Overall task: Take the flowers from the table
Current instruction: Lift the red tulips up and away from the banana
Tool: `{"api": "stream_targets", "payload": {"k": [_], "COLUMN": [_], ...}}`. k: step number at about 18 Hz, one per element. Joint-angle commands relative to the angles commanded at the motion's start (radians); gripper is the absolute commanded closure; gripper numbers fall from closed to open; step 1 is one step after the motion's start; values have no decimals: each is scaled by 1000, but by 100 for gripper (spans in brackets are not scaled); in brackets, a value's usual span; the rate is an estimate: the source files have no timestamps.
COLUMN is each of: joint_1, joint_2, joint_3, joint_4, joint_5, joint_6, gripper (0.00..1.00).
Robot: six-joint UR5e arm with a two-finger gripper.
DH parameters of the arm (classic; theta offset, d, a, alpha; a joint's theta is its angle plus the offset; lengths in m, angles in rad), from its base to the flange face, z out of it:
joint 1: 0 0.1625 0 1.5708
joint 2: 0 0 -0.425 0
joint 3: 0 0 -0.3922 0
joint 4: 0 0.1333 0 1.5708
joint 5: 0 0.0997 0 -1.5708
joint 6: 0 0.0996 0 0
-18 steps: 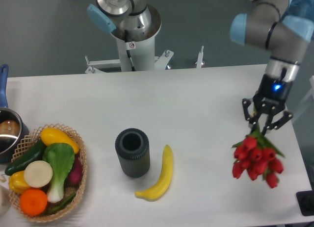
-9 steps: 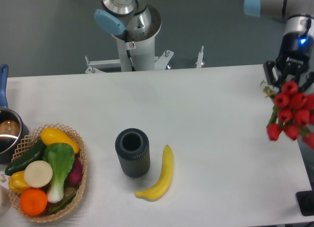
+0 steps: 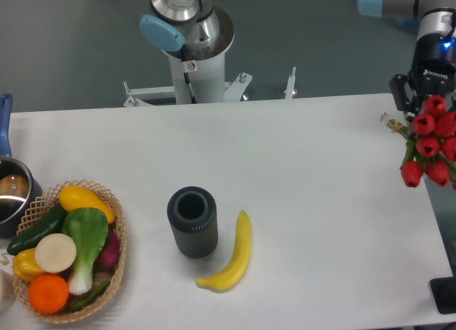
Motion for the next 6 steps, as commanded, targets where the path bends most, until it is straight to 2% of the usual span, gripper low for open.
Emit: {"api": "stream_targets", "payload": {"k": [6], "joint_1": [8], "joint_2": [8], "joint_3": [-9], "joint_4": [0], "joint_5": [0], "joint_6": [2], "gripper": [66]}}
